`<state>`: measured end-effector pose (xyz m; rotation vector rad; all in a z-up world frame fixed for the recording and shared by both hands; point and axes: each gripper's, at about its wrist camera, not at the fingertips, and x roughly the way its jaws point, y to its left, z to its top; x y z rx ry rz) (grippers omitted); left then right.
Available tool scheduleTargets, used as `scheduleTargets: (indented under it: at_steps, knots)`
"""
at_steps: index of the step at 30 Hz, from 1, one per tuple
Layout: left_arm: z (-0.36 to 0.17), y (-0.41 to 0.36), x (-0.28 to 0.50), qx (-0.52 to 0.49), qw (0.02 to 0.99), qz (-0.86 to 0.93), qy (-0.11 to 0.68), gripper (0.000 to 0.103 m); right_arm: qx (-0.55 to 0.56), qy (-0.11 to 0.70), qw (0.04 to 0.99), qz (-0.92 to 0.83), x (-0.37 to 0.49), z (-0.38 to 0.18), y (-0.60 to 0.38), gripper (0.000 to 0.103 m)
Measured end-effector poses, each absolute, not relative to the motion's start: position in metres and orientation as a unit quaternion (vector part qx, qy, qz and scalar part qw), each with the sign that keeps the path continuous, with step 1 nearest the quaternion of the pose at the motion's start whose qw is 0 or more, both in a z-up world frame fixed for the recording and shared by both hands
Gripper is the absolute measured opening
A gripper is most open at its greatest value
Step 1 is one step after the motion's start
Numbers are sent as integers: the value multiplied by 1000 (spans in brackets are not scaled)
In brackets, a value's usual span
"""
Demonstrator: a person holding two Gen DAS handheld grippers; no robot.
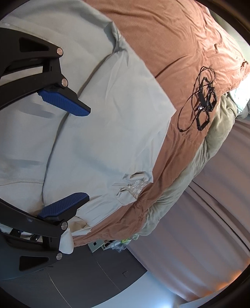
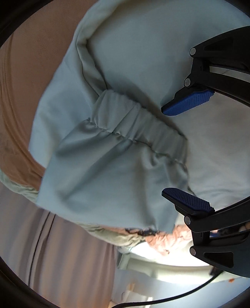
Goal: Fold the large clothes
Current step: 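Regrasp the sleeve cuff with the right gripper and lift it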
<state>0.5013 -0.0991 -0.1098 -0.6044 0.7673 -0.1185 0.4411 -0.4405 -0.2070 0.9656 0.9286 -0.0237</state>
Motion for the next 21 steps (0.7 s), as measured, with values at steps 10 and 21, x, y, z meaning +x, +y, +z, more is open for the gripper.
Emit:
scheduleTargets:
  at_steps: [10, 21]
  knots:
    - [-120, -56, 464, -317, 875, 6, 365, 82, 423, 408, 809, -13, 457, -206, -428, 25]
    - [-128, -26, 469, -346, 865, 8, 362, 82, 312, 310, 898, 29, 453, -88, -385, 6]
